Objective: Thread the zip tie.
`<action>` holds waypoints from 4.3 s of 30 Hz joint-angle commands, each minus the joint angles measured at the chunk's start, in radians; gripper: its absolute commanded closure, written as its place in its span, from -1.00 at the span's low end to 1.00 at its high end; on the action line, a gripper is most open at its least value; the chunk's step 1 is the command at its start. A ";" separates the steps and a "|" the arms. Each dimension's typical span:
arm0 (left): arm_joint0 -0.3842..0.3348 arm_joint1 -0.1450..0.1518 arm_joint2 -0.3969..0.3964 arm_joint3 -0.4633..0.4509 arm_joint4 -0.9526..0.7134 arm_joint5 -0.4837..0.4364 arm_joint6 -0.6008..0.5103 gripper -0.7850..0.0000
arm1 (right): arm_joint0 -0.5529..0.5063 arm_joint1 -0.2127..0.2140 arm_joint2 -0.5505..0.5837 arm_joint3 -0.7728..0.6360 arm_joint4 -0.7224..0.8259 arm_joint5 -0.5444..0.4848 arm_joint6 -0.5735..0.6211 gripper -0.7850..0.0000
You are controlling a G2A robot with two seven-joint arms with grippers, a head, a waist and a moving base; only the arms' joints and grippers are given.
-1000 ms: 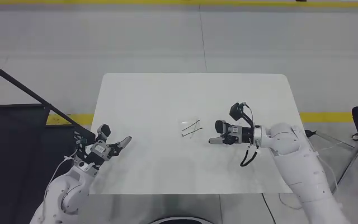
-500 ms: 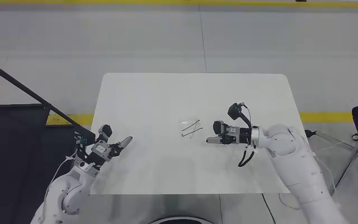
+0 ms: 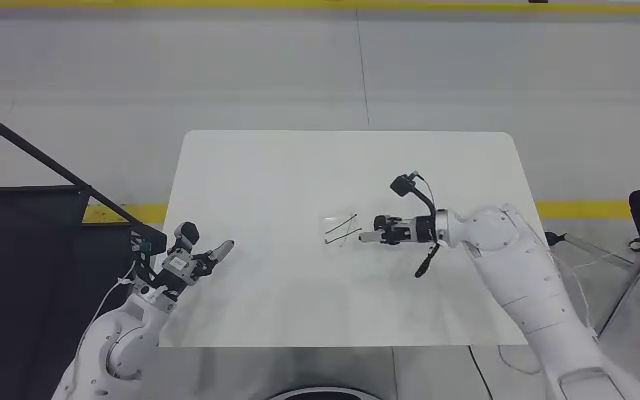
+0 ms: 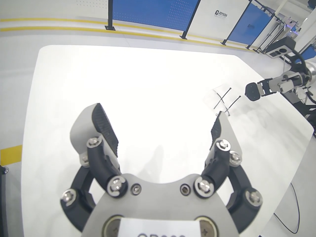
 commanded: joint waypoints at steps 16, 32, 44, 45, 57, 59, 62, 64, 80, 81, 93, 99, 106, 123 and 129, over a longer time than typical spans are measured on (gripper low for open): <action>0.000 0.000 0.000 0.000 0.000 0.000 0.000 -1.00 | 0.074 -0.028 -0.061 0.120 0.001 0.053 -0.025 -0.30; 0.000 0.000 0.000 0.000 0.000 0.000 0.000 -1.00 | 0.129 -0.056 -0.108 0.213 0.039 0.075 0.012 0.10; 0.000 0.000 0.000 0.000 0.000 0.000 0.000 -1.00 | 0.167 -0.083 -0.147 0.279 0.059 0.068 0.020 0.22; 0.000 0.000 0.000 0.000 0.000 0.000 0.000 -1.00 | 0.170 -0.085 -0.149 0.284 0.060 0.067 0.020 0.23; 0.000 0.000 0.000 0.000 0.000 0.000 0.000 -1.00 | 0.192 -0.104 -0.169 0.325 0.073 0.051 0.030 0.58; 0.000 0.000 0.000 0.000 0.000 0.000 0.000 -1.00 | 0.194 -0.106 -0.171 0.329 0.074 0.048 0.033 0.61; 0.000 0.000 0.000 0.000 0.000 0.000 0.000 -1.00 | 0.198 -0.108 -0.174 0.336 0.075 0.044 0.035 0.65; 0.000 0.000 0.000 0.000 0.000 0.000 0.000 -1.00 | 0.201 -0.111 -0.176 0.339 0.075 0.043 0.037 0.65; 0.000 0.000 0.000 0.000 0.000 0.000 0.000 -1.00 | 0.214 -0.123 -0.185 0.364 0.077 0.033 0.041 1.00; 0.000 0.000 0.000 0.000 0.000 0.000 0.000 -1.00 | 0.214 -0.124 -0.184 0.364 0.078 0.030 0.043 1.00; -0.012 0.002 -0.004 0.004 -0.019 -0.018 -0.023 -1.00 | 0.196 -0.101 -0.137 0.323 0.107 -0.046 0.071 1.00; -0.015 0.011 -0.025 -0.014 0.003 -0.113 -0.051 -1.00 | 0.165 -0.073 -0.093 0.230 0.118 -0.079 0.107 1.00; -0.042 0.023 -0.043 -0.029 -0.033 -0.224 -0.115 -1.00 | 0.084 -0.012 -0.046 0.000 0.120 -0.049 0.138 1.00; -0.075 0.028 -0.049 -0.041 -0.048 -0.222 -0.147 -1.00 | 0.008 0.042 0.011 -0.154 0.142 -0.020 0.167 1.00; -0.137 0.037 0.013 -0.026 -0.058 -0.364 -0.234 -1.00 | -0.013 0.042 -0.014 -0.202 0.103 -0.024 0.157 1.00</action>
